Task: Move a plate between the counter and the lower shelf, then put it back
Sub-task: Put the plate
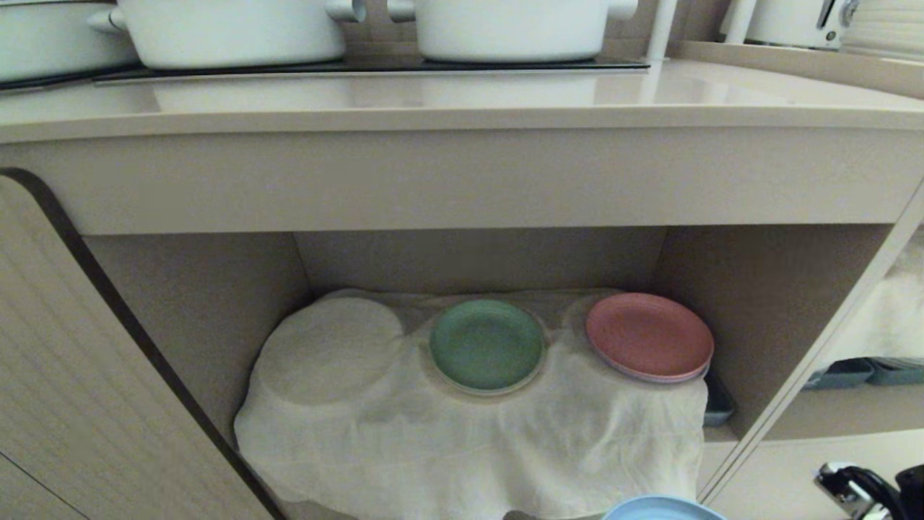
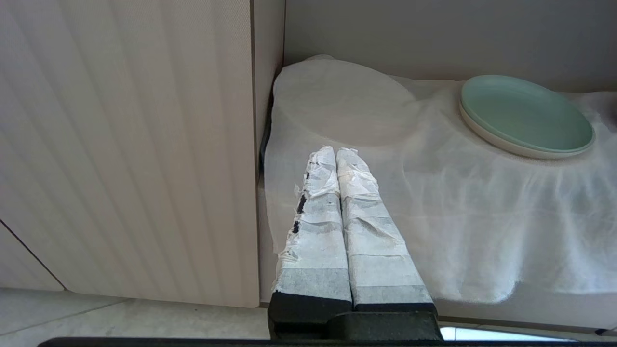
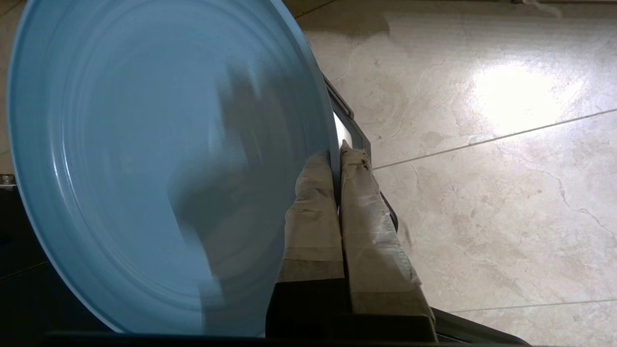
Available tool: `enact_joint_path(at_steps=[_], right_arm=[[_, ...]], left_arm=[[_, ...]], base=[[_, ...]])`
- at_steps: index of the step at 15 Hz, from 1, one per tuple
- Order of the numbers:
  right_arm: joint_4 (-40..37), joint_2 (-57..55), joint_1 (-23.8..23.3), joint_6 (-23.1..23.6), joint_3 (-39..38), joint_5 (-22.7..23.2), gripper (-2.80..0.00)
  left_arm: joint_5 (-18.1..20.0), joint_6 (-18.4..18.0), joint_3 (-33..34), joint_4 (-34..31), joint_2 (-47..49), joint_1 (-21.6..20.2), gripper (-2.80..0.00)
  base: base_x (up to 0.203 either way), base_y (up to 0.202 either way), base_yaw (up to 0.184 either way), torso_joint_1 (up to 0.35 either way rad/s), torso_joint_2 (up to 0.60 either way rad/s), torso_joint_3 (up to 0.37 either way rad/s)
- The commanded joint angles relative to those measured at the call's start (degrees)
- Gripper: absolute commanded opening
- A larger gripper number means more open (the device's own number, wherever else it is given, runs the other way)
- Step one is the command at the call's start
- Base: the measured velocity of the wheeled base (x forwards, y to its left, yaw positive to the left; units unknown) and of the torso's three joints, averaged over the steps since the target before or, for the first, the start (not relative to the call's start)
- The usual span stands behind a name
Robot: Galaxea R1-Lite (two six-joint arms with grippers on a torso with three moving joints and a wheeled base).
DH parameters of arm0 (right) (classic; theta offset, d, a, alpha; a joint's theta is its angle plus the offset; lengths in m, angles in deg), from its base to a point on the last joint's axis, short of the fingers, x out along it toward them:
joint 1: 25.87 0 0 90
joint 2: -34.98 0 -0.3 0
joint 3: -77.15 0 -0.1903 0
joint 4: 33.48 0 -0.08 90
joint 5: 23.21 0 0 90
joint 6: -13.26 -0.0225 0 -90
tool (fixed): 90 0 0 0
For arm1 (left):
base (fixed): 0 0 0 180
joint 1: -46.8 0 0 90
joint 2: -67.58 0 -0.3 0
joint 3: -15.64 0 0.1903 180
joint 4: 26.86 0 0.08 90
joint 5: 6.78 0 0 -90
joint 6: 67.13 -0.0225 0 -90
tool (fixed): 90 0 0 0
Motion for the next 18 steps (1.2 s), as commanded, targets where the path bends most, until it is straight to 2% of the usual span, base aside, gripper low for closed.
enact_joint_path(at_steps=[1, 4, 7, 18], right_arm=[[0.1, 0.3, 0.0, -0.1, 0.0, 0.1, -2.80], [0.1, 0.7, 0.0, -0.1, 0.0, 0.1, -2.80], [0.1, 0.7, 0.1, -0.1, -0.1, 0.2, -2.80], [0.1, 0.7, 0.5, -0.1, -0.3, 0.2, -2.80]], left_arm=[[0.0, 0.1, 0.0, 0.0, 0.0, 0.0, -2.80], [0.0, 0.1, 0.0, 0.0, 0.0, 0.0, -2.80], [0.0, 0.1, 0.0, 0.0, 0.0, 0.0, -2.80], [0.0, 0.1, 0.0, 0.0, 0.0, 0.0, -2.80]], base=[[0.000, 0.000, 0.000, 0.000, 0.00, 0.000], [0.000, 0.000, 0.000, 0.140, -0.12, -0.052], [0.000, 0.000, 0.000, 0.234, -0.17, -0.237], [0.000, 0.000, 0.000, 0.154, -0.50, -0.194]])
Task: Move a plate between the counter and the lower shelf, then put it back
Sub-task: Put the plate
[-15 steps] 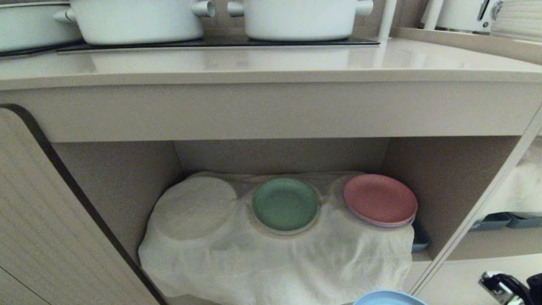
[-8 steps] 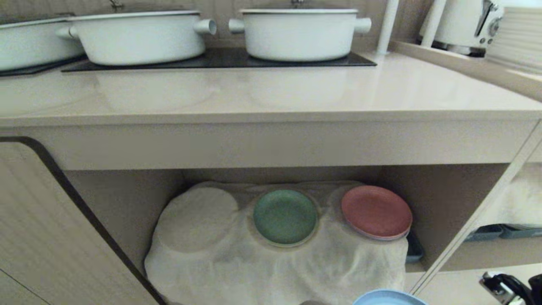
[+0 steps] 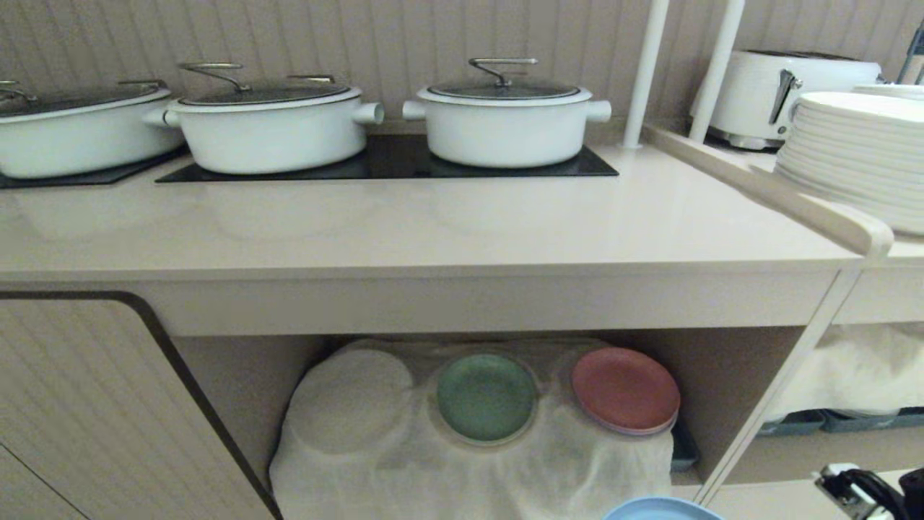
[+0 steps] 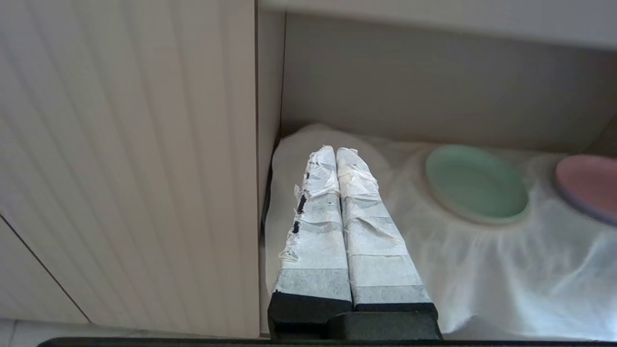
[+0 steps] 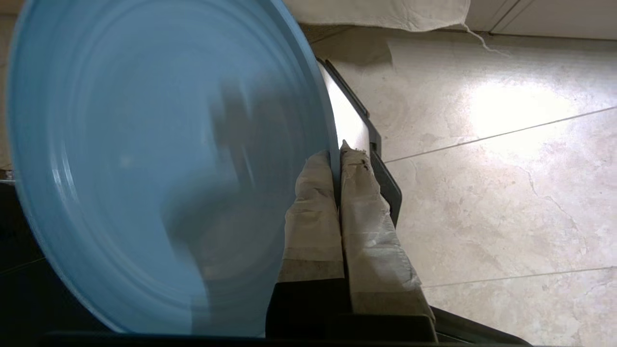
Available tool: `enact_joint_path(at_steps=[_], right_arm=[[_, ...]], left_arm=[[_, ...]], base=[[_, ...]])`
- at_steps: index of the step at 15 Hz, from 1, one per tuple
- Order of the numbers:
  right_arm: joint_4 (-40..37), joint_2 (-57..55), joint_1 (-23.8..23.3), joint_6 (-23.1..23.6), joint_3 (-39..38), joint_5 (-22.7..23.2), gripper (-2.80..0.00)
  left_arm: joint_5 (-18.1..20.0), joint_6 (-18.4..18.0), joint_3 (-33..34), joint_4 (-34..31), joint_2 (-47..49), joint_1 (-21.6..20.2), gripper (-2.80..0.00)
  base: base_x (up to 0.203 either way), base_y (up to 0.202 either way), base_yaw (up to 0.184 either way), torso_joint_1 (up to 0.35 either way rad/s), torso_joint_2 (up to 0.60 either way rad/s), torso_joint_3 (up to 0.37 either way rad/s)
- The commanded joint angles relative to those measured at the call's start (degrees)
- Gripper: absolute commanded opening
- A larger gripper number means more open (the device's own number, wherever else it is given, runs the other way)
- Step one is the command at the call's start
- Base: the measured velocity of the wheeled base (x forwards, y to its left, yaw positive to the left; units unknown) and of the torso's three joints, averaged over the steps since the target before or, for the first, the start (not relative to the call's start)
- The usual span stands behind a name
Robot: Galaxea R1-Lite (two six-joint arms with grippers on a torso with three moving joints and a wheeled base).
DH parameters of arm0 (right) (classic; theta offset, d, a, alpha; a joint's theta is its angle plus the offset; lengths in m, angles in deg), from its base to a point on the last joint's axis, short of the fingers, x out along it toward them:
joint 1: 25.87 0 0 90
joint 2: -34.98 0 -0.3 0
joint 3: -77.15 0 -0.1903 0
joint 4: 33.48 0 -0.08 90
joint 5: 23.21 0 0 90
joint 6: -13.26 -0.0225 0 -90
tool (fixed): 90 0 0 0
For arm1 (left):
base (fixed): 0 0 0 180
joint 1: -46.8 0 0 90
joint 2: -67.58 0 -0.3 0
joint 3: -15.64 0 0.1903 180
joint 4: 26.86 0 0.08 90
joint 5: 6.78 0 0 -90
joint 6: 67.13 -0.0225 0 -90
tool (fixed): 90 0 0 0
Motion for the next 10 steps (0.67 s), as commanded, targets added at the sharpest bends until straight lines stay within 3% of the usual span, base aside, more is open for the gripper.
enact_joint_path(at_steps=[1, 4, 10], right_arm=[[0.2, -0.1, 0.1, -0.1, 0.0, 0.1, -2.80], [0.2, -0.1, 0.1, -0.1, 0.0, 0.1, -2.80], [0.2, -0.1, 0.2, -0.1, -0.1, 0.1, -2.80]], left_arm=[[0.0, 0.1, 0.0, 0.0, 0.0, 0.0, -2.80], [0.0, 0.1, 0.0, 0.0, 0.0, 0.0, -2.80], [0.0, 0.0, 0.0, 0.0, 0.0, 0.0, -2.80]], base=[[0.000, 0.000, 0.000, 0.337, -0.50, -0.228], [0.000, 0.000, 0.000, 0.385, -0.49, -0.243], [0.000, 0.000, 0.000, 0.276, -0.52, -0.249]])
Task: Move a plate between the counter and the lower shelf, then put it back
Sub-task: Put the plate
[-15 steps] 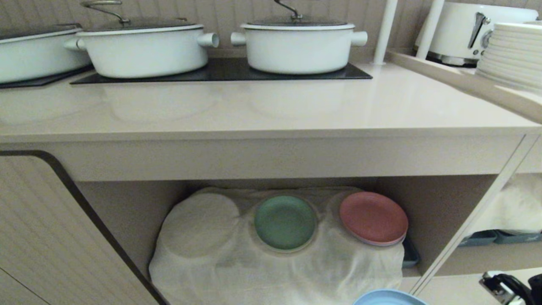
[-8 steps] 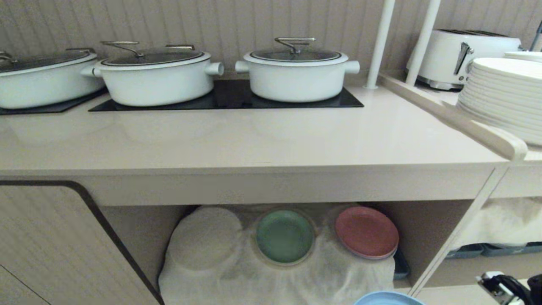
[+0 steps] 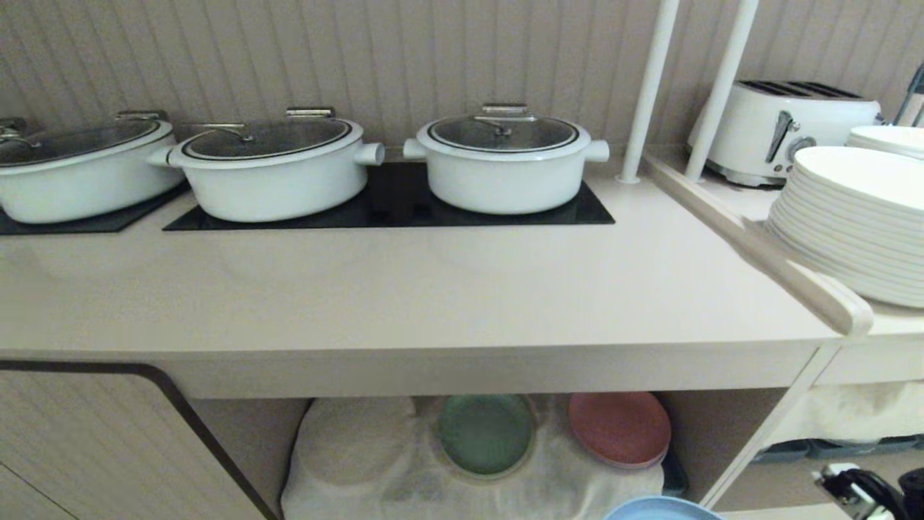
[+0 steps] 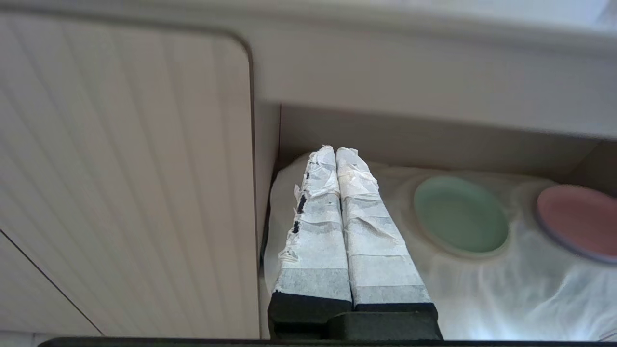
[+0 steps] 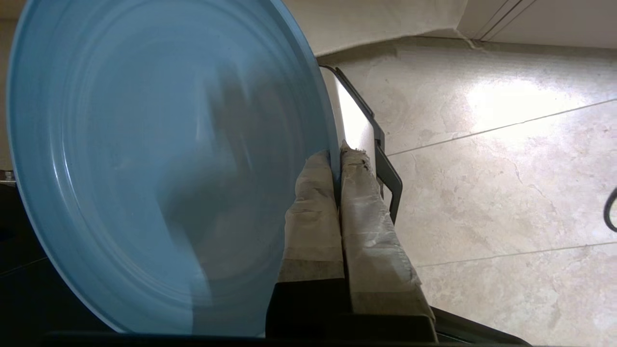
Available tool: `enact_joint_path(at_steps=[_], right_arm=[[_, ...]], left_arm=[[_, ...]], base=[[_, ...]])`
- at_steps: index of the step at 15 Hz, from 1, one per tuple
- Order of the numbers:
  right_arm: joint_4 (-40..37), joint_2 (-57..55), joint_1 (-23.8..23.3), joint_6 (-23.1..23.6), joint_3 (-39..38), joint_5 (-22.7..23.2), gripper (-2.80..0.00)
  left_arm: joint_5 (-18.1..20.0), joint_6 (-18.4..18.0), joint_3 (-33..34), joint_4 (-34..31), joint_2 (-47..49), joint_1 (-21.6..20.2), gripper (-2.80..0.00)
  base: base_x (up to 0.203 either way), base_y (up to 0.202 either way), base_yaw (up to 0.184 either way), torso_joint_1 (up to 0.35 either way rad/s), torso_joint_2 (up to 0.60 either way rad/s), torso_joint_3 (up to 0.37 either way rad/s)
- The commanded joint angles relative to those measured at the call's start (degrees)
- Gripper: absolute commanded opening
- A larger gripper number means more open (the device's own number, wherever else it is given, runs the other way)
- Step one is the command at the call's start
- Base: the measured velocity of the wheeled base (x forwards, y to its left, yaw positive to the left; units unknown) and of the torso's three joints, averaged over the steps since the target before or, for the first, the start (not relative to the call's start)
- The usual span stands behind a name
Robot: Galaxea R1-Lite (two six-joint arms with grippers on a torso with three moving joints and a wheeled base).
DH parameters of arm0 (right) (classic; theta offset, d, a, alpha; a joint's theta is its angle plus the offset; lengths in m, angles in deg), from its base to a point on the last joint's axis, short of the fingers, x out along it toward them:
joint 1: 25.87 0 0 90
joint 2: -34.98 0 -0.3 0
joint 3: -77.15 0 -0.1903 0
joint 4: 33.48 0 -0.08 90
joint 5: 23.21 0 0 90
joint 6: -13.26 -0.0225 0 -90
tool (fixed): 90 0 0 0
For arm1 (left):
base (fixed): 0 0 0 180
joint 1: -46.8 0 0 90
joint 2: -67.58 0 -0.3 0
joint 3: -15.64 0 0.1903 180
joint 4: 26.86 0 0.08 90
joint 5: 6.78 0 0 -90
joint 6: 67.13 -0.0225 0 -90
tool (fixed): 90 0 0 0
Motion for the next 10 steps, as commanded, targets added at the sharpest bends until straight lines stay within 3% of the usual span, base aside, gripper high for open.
enact_joint_path(at_steps=[1, 10], right_arm=[[0.1, -0.2, 0.0, -0.1, -0.1, 0.1, -2.80], [0.1, -0.3, 0.5, -0.1, -0.1, 0.1, -2.80]], left_arm=[[0.0, 0.1, 0.0, 0.0, 0.0, 0.0, -2.80], [0.0, 0.1, 0.0, 0.0, 0.0, 0.0, -2.80]], base=[[0.000, 0.000, 0.000, 0.285, -0.54, -0.264], [0.000, 0.000, 0.000, 0.297, -0.58, -0.284]])
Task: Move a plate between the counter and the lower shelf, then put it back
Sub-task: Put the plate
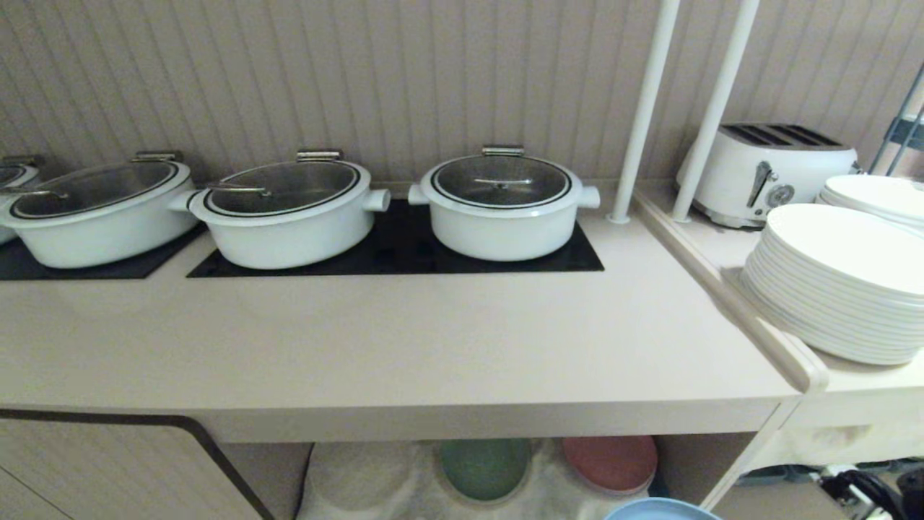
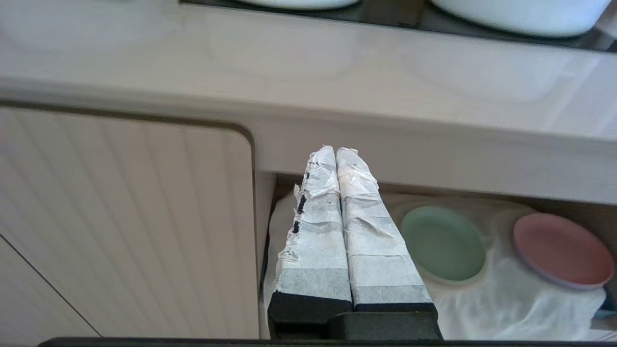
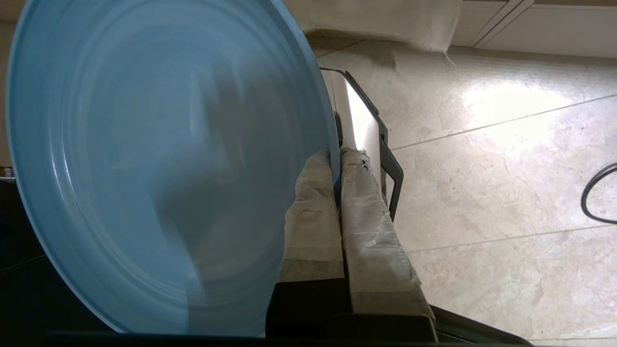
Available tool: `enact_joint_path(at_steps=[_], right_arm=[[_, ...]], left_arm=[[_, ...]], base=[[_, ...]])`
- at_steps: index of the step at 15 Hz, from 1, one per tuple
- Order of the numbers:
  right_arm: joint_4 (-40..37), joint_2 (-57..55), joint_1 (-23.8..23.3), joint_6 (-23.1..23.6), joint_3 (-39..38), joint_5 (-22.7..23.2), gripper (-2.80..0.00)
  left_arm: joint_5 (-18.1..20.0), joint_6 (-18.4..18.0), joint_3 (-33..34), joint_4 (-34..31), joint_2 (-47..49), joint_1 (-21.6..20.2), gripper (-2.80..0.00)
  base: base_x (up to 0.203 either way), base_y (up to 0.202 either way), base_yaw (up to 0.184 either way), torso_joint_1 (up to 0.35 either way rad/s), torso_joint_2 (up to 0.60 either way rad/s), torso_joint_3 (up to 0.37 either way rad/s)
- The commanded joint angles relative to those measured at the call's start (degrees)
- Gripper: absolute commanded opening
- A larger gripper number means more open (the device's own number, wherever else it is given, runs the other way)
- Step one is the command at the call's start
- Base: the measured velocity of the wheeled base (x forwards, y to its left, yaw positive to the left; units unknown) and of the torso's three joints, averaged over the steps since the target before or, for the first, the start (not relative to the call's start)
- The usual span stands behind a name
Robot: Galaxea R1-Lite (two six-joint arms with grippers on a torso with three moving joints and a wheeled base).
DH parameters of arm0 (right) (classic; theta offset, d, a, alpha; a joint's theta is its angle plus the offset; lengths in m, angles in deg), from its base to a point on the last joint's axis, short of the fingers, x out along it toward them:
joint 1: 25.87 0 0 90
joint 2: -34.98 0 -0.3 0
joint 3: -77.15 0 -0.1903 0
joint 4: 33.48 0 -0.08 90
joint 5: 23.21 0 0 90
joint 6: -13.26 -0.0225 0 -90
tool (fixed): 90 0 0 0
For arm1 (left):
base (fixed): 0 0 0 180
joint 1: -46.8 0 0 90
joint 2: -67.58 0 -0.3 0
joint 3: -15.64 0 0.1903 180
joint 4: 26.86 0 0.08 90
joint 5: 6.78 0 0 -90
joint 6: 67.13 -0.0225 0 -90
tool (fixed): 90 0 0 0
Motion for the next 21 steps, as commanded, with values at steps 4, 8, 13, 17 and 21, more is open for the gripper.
enact_joint_path(at_steps=[4, 8, 13, 17, 21], right_arm=[[0.1, 0.0, 0.0, 0.1, 0.0, 1.9, -2.80], [0.1, 0.0, 0.0, 0.1, 0.0, 1.8, -2.80], [0.2, 0.2, -0.1, 0.1, 0.1, 1.7, -2.80], [0.1, 0.0, -0.3, 0.1, 0.0, 1.6, -2.80], [0.2, 0.4, -0.4, 0.1, 0.4, 1.3, -2.80]], left_arm=[[0.0, 0.1, 0.0, 0.0, 0.0, 0.0, -2.80], [0.0, 0.1, 0.0, 0.0, 0.0, 0.0, -2.80], [0.0, 0.1, 0.0, 0.0, 0.0, 0.0, -2.80], [0.0, 0.1, 0.0, 0.0, 0.0, 0.0, -2.80], [0.0, 0.1, 0.0, 0.0, 0.0, 0.0, -2.80]], base=[[0.000, 0.000, 0.000, 0.197, -0.39, -0.191], [0.000, 0.000, 0.000, 0.171, -0.33, -0.170], [0.000, 0.000, 0.000, 0.011, -0.02, -0.010], [0.000, 0.000, 0.000, 0.000, 0.00, 0.000], [0.000, 0.000, 0.000, 0.000, 0.00, 0.000]])
